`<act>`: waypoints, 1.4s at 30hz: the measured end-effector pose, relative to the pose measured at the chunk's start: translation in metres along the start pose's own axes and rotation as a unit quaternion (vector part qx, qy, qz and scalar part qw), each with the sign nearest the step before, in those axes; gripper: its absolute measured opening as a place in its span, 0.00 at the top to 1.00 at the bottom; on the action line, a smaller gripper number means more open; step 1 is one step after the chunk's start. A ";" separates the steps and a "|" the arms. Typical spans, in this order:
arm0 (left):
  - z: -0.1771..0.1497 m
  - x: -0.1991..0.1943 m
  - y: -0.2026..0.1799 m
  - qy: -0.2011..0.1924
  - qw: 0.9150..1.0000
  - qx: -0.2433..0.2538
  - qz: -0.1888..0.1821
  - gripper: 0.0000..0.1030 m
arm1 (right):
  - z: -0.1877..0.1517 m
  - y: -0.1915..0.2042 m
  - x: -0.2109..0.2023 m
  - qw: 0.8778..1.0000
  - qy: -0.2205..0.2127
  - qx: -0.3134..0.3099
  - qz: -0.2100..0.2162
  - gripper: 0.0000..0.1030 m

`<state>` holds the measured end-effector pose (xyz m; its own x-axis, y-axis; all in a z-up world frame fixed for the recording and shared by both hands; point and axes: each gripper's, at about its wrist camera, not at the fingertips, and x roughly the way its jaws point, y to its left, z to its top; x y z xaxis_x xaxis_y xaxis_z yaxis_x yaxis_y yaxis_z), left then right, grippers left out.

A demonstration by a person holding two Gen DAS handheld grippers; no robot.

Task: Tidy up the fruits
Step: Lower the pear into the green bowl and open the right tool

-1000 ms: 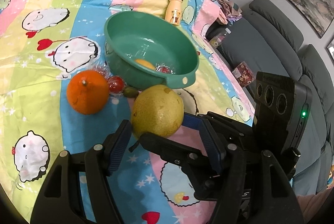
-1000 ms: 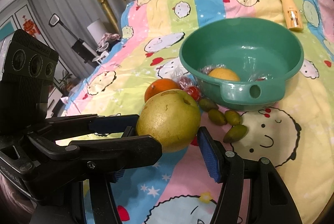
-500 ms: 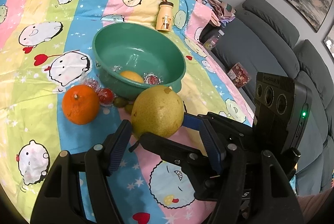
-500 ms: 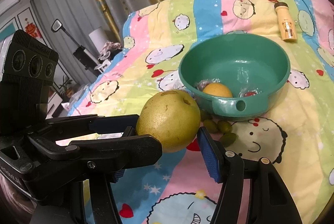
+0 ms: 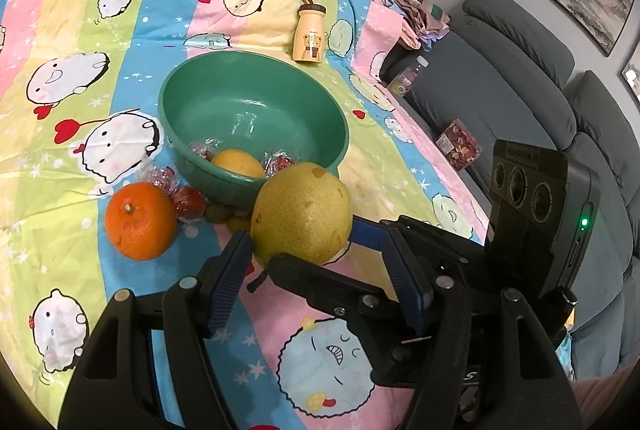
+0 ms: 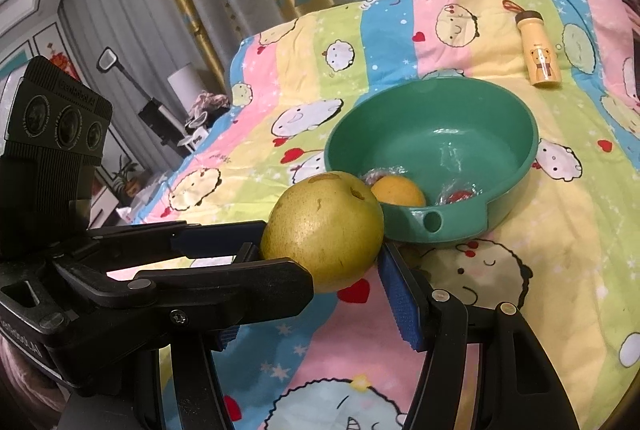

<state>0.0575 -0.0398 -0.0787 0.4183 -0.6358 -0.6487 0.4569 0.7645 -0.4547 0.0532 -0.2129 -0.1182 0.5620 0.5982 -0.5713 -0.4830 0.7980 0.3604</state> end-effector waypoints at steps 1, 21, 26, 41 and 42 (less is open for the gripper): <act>0.001 0.002 0.000 0.001 1.000 -0.001 -0.001 0.36 | 0.001 -0.001 0.000 1.000 0.000 0.000 -0.001 0.38; 0.046 0.028 0.015 -0.007 1.000 -0.002 -0.015 0.35 | 0.037 -0.028 0.018 1.000 -0.027 0.000 -0.011 0.38; 0.060 0.037 0.027 0.000 1.000 -0.012 -0.027 0.35 | 0.050 -0.040 0.029 1.000 -0.018 0.006 -0.009 0.38; 0.070 0.064 0.041 0.031 0.997 -0.041 -0.050 0.35 | 0.053 -0.059 0.045 1.000 0.000 0.008 -0.030 0.38; 0.070 0.065 0.041 0.031 0.997 -0.041 -0.051 0.34 | 0.053 -0.060 0.045 0.999 0.000 0.007 -0.031 0.38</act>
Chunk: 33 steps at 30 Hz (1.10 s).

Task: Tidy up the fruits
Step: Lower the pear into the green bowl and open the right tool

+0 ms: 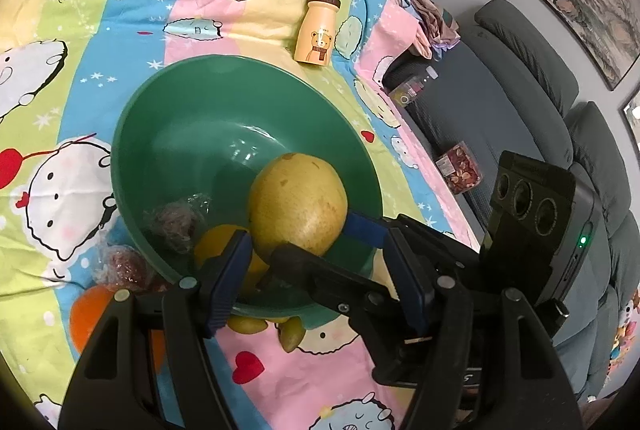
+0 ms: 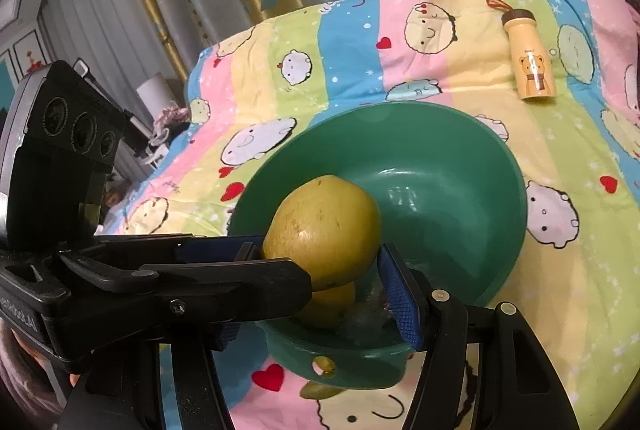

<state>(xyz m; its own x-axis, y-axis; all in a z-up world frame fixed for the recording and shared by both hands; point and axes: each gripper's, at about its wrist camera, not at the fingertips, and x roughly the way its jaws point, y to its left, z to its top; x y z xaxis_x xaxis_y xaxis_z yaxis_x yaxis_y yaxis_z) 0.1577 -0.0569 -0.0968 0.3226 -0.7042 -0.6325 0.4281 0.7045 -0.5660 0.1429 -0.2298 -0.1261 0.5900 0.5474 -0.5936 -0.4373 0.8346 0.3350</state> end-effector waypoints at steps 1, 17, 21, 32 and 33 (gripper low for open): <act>0.000 0.000 0.000 0.000 1.000 -0.001 0.000 0.34 | 0.000 -0.001 0.000 1.000 0.001 0.000 0.000 0.38; -0.002 0.002 0.004 0.002 1.000 -0.025 0.001 0.32 | -0.002 0.001 0.002 1.000 0.002 -0.005 0.001 0.38; -0.002 0.002 0.003 0.001 1.000 -0.027 0.000 0.32 | -0.002 0.002 0.001 1.000 0.001 -0.004 -0.001 0.38; 0.005 -0.013 0.004 -0.031 0.999 -0.027 0.006 0.29 | 0.002 -0.009 -0.017 0.999 -0.033 0.017 0.001 0.38; 0.005 -0.019 0.007 -0.037 0.999 -0.031 0.007 0.28 | 0.003 -0.013 -0.019 0.999 -0.035 0.022 -0.001 0.38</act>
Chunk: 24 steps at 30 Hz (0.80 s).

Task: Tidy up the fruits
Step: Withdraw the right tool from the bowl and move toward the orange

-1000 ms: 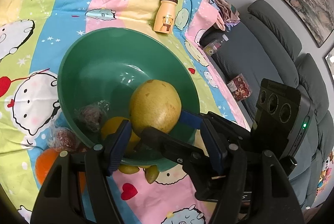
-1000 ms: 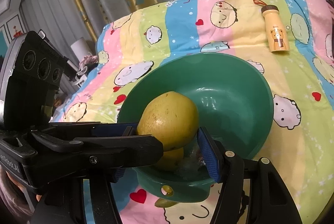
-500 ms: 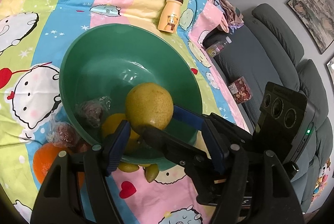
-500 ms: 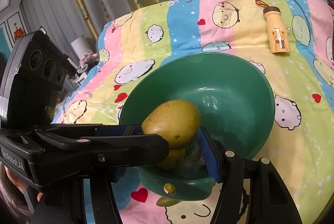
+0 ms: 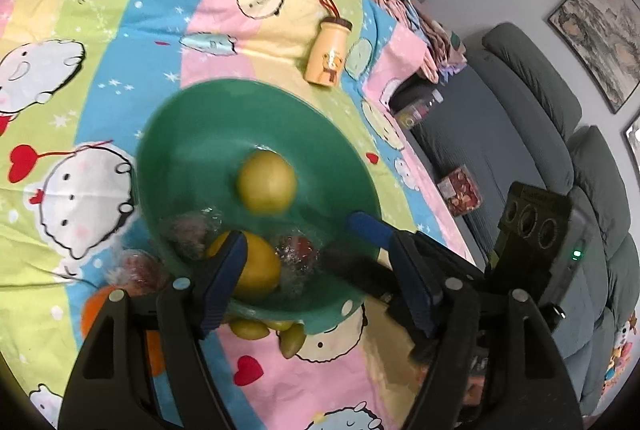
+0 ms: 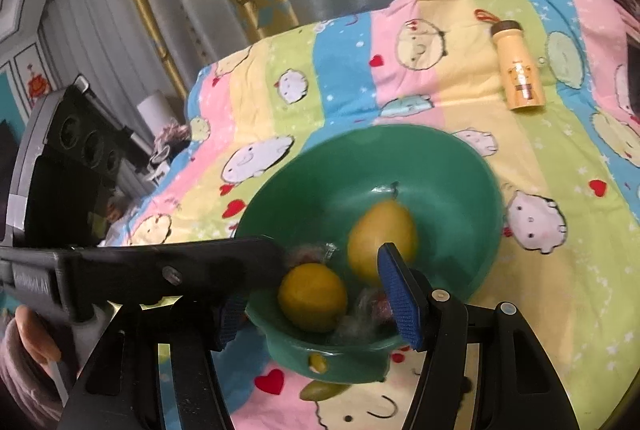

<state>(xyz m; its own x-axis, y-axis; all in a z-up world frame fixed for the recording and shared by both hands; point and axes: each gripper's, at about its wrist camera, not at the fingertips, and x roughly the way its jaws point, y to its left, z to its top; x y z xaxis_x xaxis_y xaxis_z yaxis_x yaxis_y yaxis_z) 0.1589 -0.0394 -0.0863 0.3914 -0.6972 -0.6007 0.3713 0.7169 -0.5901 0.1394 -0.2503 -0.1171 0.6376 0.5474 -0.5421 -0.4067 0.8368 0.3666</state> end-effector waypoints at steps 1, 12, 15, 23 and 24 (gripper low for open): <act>0.000 -0.004 0.002 -0.005 1.000 -0.003 0.002 0.28 | 0.001 -0.004 -0.003 1.000 -0.003 0.006 -0.001 0.38; -0.014 -0.074 0.032 -0.079 0.993 -0.028 0.084 0.14 | 0.002 -0.062 -0.043 0.990 -0.072 0.116 0.013 0.36; -0.023 -0.084 0.042 -0.085 0.991 -0.047 0.094 0.14 | 0.002 -0.063 -0.045 0.990 -0.076 0.121 0.017 0.36; -0.050 -0.098 0.064 -0.076 0.986 -0.089 0.115 0.13 | 0.000 -0.055 -0.046 0.991 -0.071 0.108 0.023 0.35; -0.053 -0.099 0.065 -0.075 0.986 -0.091 0.116 0.13 | 0.000 -0.054 -0.047 0.991 -0.072 0.106 0.025 0.35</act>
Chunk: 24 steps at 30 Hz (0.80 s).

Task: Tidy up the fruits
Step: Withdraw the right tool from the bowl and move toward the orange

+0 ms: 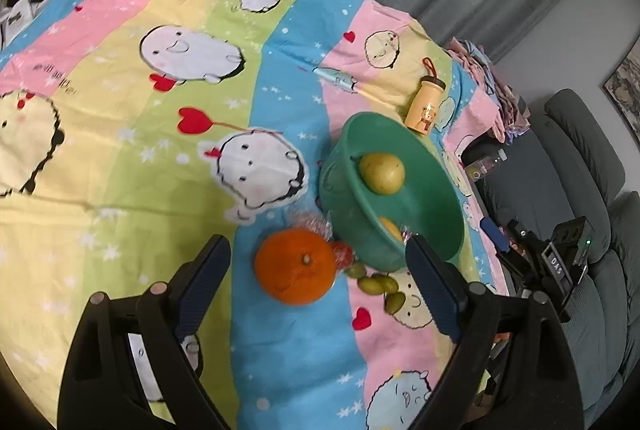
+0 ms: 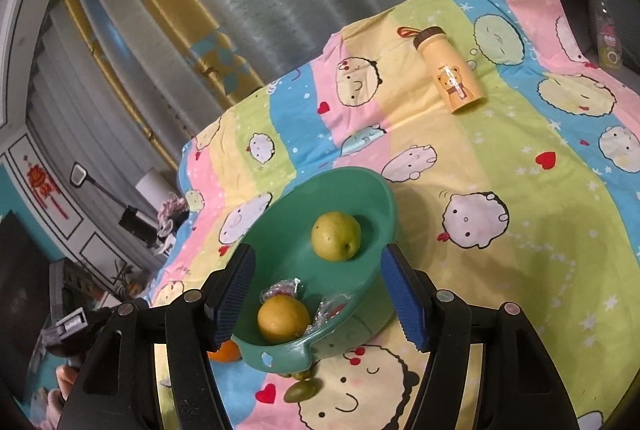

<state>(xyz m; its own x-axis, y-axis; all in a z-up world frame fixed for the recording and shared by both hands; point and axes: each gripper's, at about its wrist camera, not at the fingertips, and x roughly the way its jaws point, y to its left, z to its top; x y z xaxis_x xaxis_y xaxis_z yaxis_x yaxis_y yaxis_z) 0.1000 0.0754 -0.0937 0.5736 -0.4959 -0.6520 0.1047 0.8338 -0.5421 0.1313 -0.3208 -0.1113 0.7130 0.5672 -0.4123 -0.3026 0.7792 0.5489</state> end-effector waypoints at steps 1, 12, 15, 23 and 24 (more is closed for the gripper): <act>-0.002 -0.001 0.001 0.002 1.000 -0.001 0.002 0.13 | 0.000 0.002 -0.001 1.000 0.001 -0.003 0.002 0.35; -0.026 -0.007 0.000 0.023 0.999 0.022 0.017 0.01 | -0.042 0.019 -0.022 0.998 0.048 -0.023 0.043 0.35; -0.034 -0.006 -0.004 0.030 0.999 0.029 0.011 0.01 | -0.060 0.021 -0.016 0.996 0.080 -0.028 0.028 0.35; -0.051 0.004 -0.007 0.050 0.998 0.031 -0.001 0.01 | -0.092 0.051 0.004 0.985 0.150 -0.078 0.025 0.35; -0.052 0.005 -0.006 0.052 0.998 0.030 0.000 0.01 | -0.095 0.055 0.006 0.984 0.155 -0.083 0.026 0.35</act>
<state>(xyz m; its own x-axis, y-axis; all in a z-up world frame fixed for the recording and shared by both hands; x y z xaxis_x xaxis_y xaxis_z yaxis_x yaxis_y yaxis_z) 0.0596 0.0557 -0.1214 0.4864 -0.5160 -0.7051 0.1547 0.8451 -0.5117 0.0593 -0.2490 -0.1525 0.4736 0.6422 -0.6027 -0.4520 0.7646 0.4595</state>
